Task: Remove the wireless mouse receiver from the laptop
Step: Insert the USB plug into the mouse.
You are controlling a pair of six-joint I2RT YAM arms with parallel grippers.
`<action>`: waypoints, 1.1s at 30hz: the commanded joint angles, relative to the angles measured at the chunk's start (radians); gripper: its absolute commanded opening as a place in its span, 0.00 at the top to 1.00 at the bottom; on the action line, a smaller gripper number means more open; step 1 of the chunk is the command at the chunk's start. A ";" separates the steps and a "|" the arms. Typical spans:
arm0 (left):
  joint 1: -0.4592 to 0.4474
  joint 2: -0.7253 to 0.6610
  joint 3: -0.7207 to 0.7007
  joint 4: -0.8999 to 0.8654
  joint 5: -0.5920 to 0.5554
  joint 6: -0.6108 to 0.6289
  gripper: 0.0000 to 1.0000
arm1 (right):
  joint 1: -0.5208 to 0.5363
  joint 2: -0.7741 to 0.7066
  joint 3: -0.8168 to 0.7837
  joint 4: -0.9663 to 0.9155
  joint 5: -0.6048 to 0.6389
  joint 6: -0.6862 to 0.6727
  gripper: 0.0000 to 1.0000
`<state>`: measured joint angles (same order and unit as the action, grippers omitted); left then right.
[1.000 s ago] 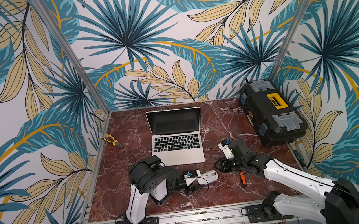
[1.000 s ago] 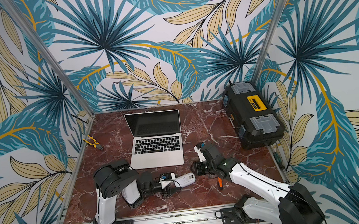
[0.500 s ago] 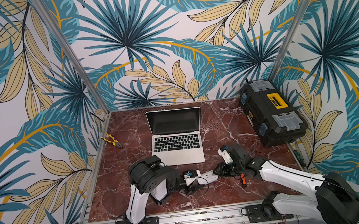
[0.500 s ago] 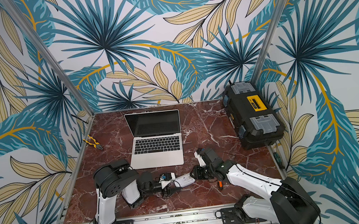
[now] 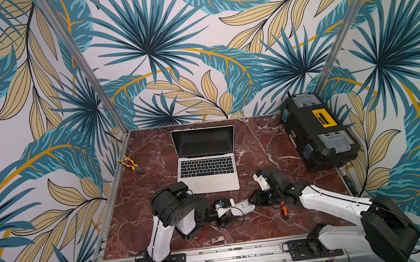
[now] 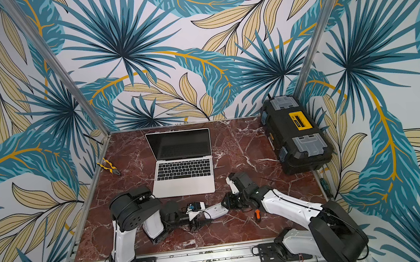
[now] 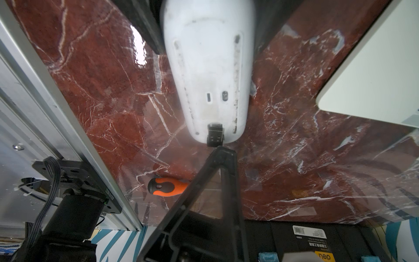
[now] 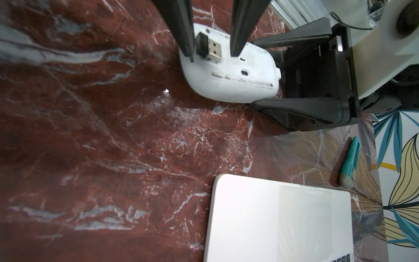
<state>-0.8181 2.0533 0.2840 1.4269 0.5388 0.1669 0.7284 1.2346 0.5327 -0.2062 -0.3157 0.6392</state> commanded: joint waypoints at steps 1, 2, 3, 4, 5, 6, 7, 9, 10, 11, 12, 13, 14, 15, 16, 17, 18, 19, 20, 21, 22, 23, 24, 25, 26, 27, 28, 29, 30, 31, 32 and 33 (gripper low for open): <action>0.005 0.020 -0.003 -0.018 -0.009 -0.012 0.45 | 0.005 0.011 0.017 0.001 -0.002 -0.017 0.67; 0.006 0.021 -0.003 -0.018 -0.009 -0.011 0.45 | 0.005 0.011 0.017 0.001 -0.003 -0.016 0.67; 0.006 0.021 -0.003 -0.018 -0.010 -0.011 0.45 | 0.005 0.011 0.018 0.002 -0.003 -0.015 0.67; 0.006 0.021 -0.003 -0.020 -0.008 -0.013 0.45 | 0.005 0.011 0.018 0.003 -0.006 -0.012 0.67; 0.005 0.022 -0.003 -0.018 -0.008 -0.012 0.45 | 0.005 0.012 0.017 0.005 -0.008 -0.010 0.67; 0.005 0.022 -0.003 -0.019 -0.007 -0.012 0.45 | 0.005 0.014 0.017 0.008 -0.012 -0.008 0.67; 0.005 0.022 -0.003 -0.019 -0.007 -0.013 0.45 | 0.006 0.015 0.017 0.010 -0.018 -0.008 0.67; 0.006 0.022 -0.003 -0.019 -0.008 -0.013 0.45 | 0.008 0.018 0.016 0.014 -0.022 -0.008 0.67; 0.006 0.021 -0.003 -0.019 -0.008 -0.012 0.45 | 0.008 0.020 0.017 0.013 -0.020 -0.009 0.67; 0.006 0.022 -0.003 -0.018 -0.009 -0.012 0.45 | 0.008 0.022 0.018 0.012 -0.018 -0.011 0.67; 0.006 0.022 -0.003 -0.019 -0.008 -0.012 0.45 | 0.008 0.024 0.017 0.011 -0.018 -0.012 0.67; 0.006 0.022 -0.003 -0.019 -0.008 -0.012 0.45 | 0.009 0.027 0.018 0.011 -0.016 -0.013 0.67; 0.007 0.021 -0.003 -0.019 -0.008 -0.012 0.45 | 0.009 0.028 0.018 0.012 -0.016 -0.013 0.67; 0.006 0.021 -0.003 -0.019 -0.007 -0.012 0.45 | 0.009 0.029 0.019 0.012 -0.015 -0.013 0.67; 0.006 0.022 -0.003 -0.018 -0.008 -0.012 0.45 | 0.009 0.029 0.019 0.014 -0.016 -0.013 0.67; 0.006 0.022 -0.003 -0.019 -0.008 -0.012 0.45 | 0.011 0.029 0.019 0.015 -0.016 -0.012 0.67; 0.006 0.022 -0.003 -0.019 -0.007 -0.012 0.45 | 0.011 0.029 0.019 0.018 -0.016 -0.011 0.67; 0.006 0.022 -0.003 -0.018 -0.007 -0.012 0.45 | 0.011 0.029 0.019 0.020 -0.016 -0.009 0.67; 0.005 0.022 -0.003 -0.019 -0.007 -0.014 0.45 | 0.012 0.029 0.019 0.022 -0.017 -0.007 0.67; 0.005 0.023 -0.003 -0.019 -0.007 -0.013 0.45 | 0.012 0.030 0.019 0.023 -0.019 -0.007 0.67; 0.006 0.023 -0.002 -0.020 -0.006 -0.016 0.45 | 0.014 0.032 0.019 0.024 -0.020 -0.007 0.67; 0.006 0.023 -0.001 -0.019 -0.005 -0.015 0.45 | 0.014 0.033 0.019 0.025 -0.019 -0.007 0.67; 0.007 0.024 -0.002 -0.019 -0.004 -0.015 0.45 | 0.015 0.035 0.020 0.026 -0.019 -0.006 0.67; 0.005 0.023 -0.001 -0.019 -0.005 -0.015 0.45 | 0.016 0.036 0.021 0.028 -0.019 -0.005 0.67; 0.006 0.023 -0.001 -0.019 -0.005 -0.015 0.45 | 0.016 0.038 0.021 0.029 -0.019 -0.006 0.67; 0.006 0.023 -0.002 -0.019 -0.005 -0.015 0.45 | 0.017 0.038 0.022 0.030 -0.018 -0.007 0.67; 0.007 0.023 -0.002 -0.019 -0.005 -0.016 0.45 | 0.017 0.041 0.023 0.028 -0.015 -0.007 0.67; 0.007 0.023 -0.002 -0.019 -0.005 -0.016 0.45 | 0.017 0.042 0.024 0.026 -0.011 -0.009 0.67; 0.006 0.023 -0.002 -0.020 -0.005 -0.015 0.45 | 0.017 0.042 0.025 0.021 -0.006 -0.011 0.67; 0.006 0.022 -0.002 -0.019 -0.005 -0.015 0.45 | 0.017 0.040 0.029 0.010 0.003 -0.016 0.67; 0.006 0.023 -0.002 -0.019 -0.005 -0.016 0.45 | 0.017 0.038 0.035 -0.003 0.018 -0.022 0.67; 0.006 0.023 -0.002 -0.019 -0.005 -0.015 0.45 | 0.017 0.033 0.042 -0.016 0.032 -0.026 0.66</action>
<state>-0.8181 2.0533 0.2840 1.4269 0.5388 0.1665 0.7406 1.2667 0.5468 -0.1917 -0.3172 0.6357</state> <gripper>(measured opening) 0.610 0.334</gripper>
